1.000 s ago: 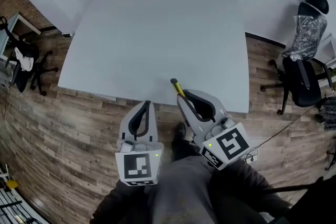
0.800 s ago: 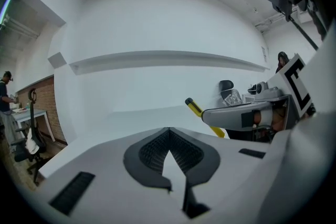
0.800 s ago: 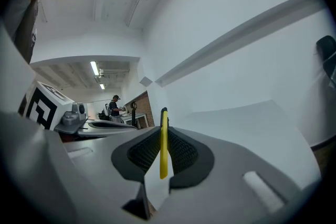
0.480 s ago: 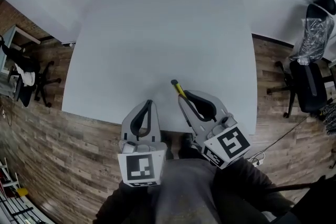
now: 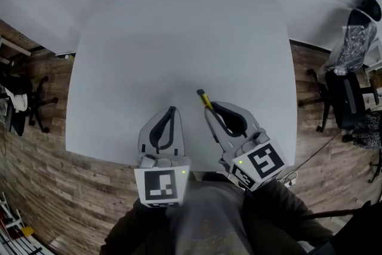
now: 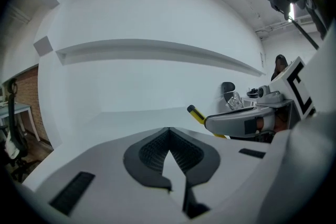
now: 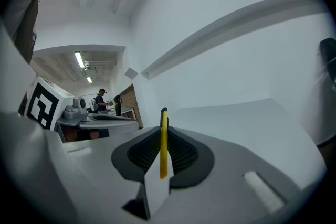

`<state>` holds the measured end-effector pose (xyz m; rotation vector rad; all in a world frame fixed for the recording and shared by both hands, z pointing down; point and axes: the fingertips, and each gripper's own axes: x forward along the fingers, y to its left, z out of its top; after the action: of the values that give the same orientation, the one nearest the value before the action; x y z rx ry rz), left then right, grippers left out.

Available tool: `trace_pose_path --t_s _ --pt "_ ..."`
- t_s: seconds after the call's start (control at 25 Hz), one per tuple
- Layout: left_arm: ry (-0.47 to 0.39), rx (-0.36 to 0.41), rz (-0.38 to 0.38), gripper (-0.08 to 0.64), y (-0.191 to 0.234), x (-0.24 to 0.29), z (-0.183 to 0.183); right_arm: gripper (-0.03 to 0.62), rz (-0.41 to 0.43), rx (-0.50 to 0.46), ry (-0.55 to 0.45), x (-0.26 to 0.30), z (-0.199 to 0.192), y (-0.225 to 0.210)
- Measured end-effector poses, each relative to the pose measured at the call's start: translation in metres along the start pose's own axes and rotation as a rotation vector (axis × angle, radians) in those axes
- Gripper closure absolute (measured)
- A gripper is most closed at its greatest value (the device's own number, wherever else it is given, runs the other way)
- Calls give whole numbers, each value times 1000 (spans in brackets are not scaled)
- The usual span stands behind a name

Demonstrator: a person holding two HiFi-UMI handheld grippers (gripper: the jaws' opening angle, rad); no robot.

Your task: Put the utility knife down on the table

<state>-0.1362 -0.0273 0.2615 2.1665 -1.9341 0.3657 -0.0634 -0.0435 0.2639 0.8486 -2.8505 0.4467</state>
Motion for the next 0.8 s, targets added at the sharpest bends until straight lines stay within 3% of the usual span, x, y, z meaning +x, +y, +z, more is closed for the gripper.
trace_pose_path --t_s 0.48,0.8 --pt "44 -34 -151 558 40 66 -10 551 -122 2 25 71 11 -29" --pt "67 -21 -162 558 37 87 -8 551 -145 -1 33 76 13 -49"
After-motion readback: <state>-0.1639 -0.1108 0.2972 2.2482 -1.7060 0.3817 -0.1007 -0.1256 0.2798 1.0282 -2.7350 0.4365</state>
